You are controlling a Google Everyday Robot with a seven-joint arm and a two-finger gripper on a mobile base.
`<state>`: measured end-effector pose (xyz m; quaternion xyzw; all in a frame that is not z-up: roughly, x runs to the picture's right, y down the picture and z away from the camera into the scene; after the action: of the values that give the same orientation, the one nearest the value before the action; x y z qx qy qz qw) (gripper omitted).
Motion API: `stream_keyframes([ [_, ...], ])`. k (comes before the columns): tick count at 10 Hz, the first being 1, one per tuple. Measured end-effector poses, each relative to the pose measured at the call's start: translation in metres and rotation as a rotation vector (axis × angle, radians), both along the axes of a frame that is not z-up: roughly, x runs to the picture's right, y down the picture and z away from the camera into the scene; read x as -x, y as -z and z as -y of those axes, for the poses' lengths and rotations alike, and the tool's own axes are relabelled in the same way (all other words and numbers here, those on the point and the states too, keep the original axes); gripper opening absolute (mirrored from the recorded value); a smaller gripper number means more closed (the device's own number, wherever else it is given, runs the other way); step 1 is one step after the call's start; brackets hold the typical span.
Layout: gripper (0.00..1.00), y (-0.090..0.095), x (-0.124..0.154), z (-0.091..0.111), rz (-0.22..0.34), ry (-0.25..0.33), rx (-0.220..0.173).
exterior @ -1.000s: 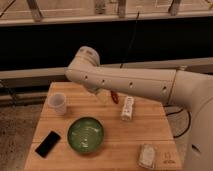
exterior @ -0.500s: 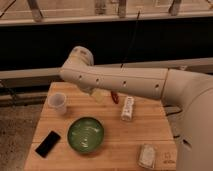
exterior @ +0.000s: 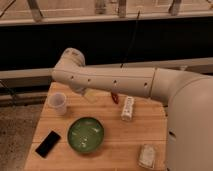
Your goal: Pick up the ceramic cup
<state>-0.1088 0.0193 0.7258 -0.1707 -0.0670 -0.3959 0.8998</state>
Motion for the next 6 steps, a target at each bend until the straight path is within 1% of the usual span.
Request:
stream_keyframes([
  [1, 0.8, -0.002, 0.004, -0.001, 0.007, 0.006, 0.002],
  [3, 0.8, -0.007, 0.029, -0.006, 0.04, 0.031, 0.01],
  [4, 0.8, -0.009, 0.037, -0.006, 0.05, 0.037, 0.013],
  [6, 0.8, -0.012, 0.041, -0.006, 0.065, 0.043, 0.021],
])
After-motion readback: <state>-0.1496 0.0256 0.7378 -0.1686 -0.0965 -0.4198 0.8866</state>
